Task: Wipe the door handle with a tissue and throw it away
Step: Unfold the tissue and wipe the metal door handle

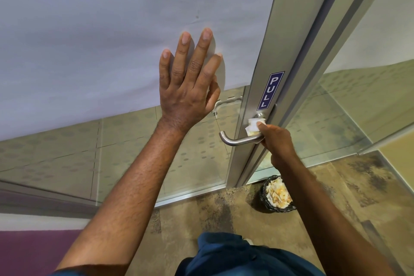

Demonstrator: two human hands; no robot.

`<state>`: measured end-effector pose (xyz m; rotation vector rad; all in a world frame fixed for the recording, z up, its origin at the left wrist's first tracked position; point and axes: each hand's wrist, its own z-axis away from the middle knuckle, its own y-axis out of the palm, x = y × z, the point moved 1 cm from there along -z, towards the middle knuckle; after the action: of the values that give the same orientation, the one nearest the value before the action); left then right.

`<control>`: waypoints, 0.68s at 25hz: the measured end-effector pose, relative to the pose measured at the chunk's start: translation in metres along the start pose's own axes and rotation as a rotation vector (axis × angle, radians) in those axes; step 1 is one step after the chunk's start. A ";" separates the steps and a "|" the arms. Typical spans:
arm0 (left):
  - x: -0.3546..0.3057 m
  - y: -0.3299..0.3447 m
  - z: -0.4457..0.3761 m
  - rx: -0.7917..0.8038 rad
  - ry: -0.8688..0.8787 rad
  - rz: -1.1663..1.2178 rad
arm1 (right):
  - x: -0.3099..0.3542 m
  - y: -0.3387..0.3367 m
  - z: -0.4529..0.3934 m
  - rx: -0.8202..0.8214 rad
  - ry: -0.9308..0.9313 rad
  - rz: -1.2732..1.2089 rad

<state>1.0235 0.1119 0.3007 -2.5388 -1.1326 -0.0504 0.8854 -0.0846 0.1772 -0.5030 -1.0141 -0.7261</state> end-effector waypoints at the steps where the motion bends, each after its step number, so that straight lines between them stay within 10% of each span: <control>1: 0.000 0.000 0.000 0.000 -0.001 -0.001 | -0.002 0.003 0.001 -0.044 -0.102 0.130; 10: 0.000 -0.002 -0.001 0.013 0.002 0.006 | -0.008 0.002 0.012 -0.232 -0.511 0.374; 17: 0.000 0.001 0.000 0.017 -0.015 0.019 | 0.002 0.009 0.004 -0.178 -0.295 0.081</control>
<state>1.0243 0.1118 0.3007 -2.5386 -1.1095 -0.0161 0.8901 -0.0764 0.1802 -0.8187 -1.2008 -0.6856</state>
